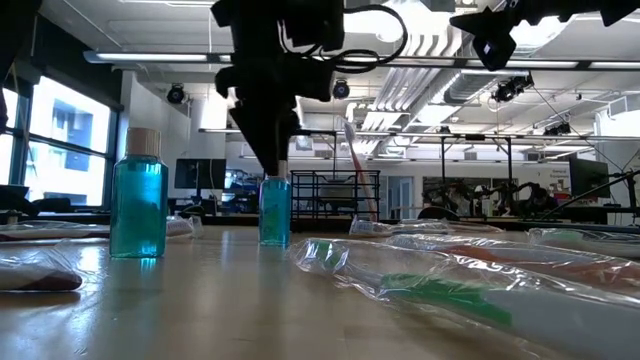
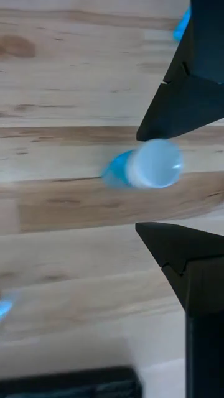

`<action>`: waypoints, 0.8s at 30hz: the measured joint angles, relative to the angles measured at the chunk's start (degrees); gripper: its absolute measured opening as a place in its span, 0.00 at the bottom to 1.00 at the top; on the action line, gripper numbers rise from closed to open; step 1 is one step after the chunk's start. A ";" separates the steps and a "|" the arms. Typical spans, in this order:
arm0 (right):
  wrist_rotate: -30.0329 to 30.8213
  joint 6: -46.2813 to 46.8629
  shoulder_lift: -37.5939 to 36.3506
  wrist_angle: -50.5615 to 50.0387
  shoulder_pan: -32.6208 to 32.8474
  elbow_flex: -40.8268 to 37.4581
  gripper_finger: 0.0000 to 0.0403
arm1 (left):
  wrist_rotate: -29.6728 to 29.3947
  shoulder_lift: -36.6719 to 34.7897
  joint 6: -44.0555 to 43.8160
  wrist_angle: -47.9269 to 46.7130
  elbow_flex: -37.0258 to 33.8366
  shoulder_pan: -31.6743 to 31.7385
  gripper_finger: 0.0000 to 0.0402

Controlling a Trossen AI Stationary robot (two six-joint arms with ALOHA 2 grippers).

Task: Pick & Place toothbrushing station
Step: Put the top blue mouthwash into the mesh organizer

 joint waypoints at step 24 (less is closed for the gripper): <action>-0.01 0.12 0.00 -1.94 0.00 0.00 0.59 | 0.17 -0.10 0.14 0.33 0.02 0.02 0.55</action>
